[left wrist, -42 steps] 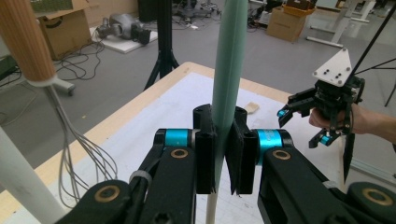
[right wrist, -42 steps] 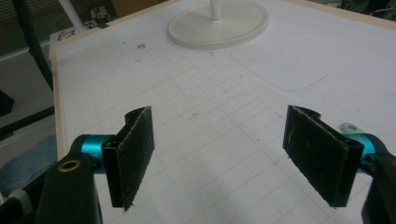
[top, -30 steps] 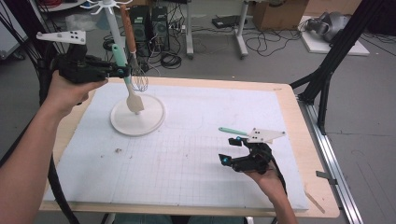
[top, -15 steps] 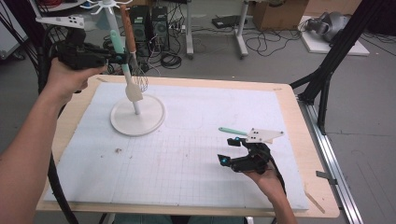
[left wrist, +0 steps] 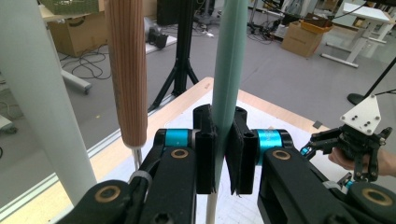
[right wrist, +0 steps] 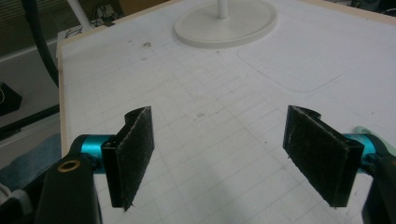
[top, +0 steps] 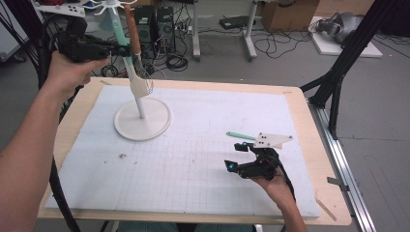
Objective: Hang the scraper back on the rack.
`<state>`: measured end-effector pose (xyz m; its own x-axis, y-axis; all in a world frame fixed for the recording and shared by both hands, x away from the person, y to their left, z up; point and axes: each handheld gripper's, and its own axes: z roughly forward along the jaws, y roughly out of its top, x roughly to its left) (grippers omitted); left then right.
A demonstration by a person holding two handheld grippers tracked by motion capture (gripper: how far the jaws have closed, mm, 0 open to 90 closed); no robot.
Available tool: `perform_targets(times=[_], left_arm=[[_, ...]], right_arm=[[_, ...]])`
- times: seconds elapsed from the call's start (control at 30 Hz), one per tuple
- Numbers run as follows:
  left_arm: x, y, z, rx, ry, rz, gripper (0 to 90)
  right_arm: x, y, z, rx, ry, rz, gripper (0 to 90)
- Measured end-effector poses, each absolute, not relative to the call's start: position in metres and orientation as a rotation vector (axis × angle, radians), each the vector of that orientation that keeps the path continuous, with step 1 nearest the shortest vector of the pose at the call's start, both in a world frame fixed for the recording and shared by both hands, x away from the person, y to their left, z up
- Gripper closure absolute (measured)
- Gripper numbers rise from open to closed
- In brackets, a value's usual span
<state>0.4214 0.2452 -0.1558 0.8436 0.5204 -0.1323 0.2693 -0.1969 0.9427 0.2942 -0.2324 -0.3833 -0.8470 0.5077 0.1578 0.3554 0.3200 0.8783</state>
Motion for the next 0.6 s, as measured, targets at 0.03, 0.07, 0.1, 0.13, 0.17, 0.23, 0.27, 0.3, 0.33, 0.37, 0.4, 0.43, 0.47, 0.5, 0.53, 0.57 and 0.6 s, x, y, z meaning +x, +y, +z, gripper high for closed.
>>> perform_targets(times=[0.03,0.07,0.1,0.13,0.17,0.23,0.27,0.3,0.33,0.37,0.4,0.43,0.47,0.5,0.53,0.57,0.6], left_arm=[[0.4221,0.2454,-0.1553,1.789,0.604,0.251,82.4],[0.4227,0.2455,-0.1553,1.784,0.608,0.248,82.4],[0.4234,0.2459,-0.1552,1.784,0.607,0.248,82.4],[0.424,0.2461,-0.1555,1.777,0.614,0.249,82.4],[0.4248,0.2462,-0.1557,1.777,0.615,0.249,82.4],[0.4261,0.2466,-0.1554,1.773,0.622,0.248,82.4],[0.4267,0.2467,-0.1551,1.767,0.623,0.247,82.4],[0.4272,0.2469,-0.1549,1.768,0.62,0.246,82.4],[0.4275,0.2465,-0.1544,1.765,0.624,0.248,82.4],[0.4278,0.2462,-0.1541,1.762,0.624,0.249,82.4],[0.4281,0.2463,-0.1532,1.766,0.624,0.25,82.4],[0.4286,0.2459,-0.1527,1.765,0.622,0.249,82.4],[0.429,0.2455,-0.1517,1.765,0.625,0.249,82.4],[0.4294,0.2455,-0.1507,1.768,0.626,0.251,82.4],[0.4299,0.2452,-0.1499,1.766,0.624,0.248,82.4],[0.4303,0.2448,-0.1495,1.766,0.622,0.247,82.4],[0.4307,0.2444,-0.1492,1.765,0.621,0.246,82.4]], right_arm=[[0.2942,-0.2323,-0.3832,0.802,2.43,1.558,23.5],[0.2941,-0.2321,-0.3832,0.804,2.43,1.556,23.5],[0.294,-0.232,-0.383,0.803,2.43,1.555,23.5],[0.294,-0.2319,-0.3829,0.799,2.431,1.555,23.5],[0.2937,-0.2317,-0.3826,0.8,2.43,1.554,23.5],[0.2938,-0.2318,-0.3825,0.796,2.427,1.558,23.5],[0.2938,-0.2318,-0.3826,0.797,2.428,1.559,23.5],[0.2938,-0.2317,-0.3826,0.798,2.428,1.558,23.5],[0.2941,-0.2317,-0.3827,0.793,2.427,1.557,23.5],[0.2941,-0.2317,-0.3828,0.791,2.43,1.555,23.5],[0.2941,-0.2316,-0.3828,0.792,2.429,1.553,23.5],[0.294,-0.2317,-0.3827,0.792,2.429,1.55,23.5],[0.2939,-0.2317,-0.3827,0.792,2.429,1.552,23.5],[0.2939,-0.2318,-0.3826,0.788,2.429,1.554,23.5],[0.2938,-0.2318,-0.3826,0.787,2.428,1.554,23.5],[0.2936,-0.2317,-0.3825,0.789,2.43,1.555,23.5],[0.2935,-0.2314,-0.3825,0.792,2.43,1.556,23.5]])
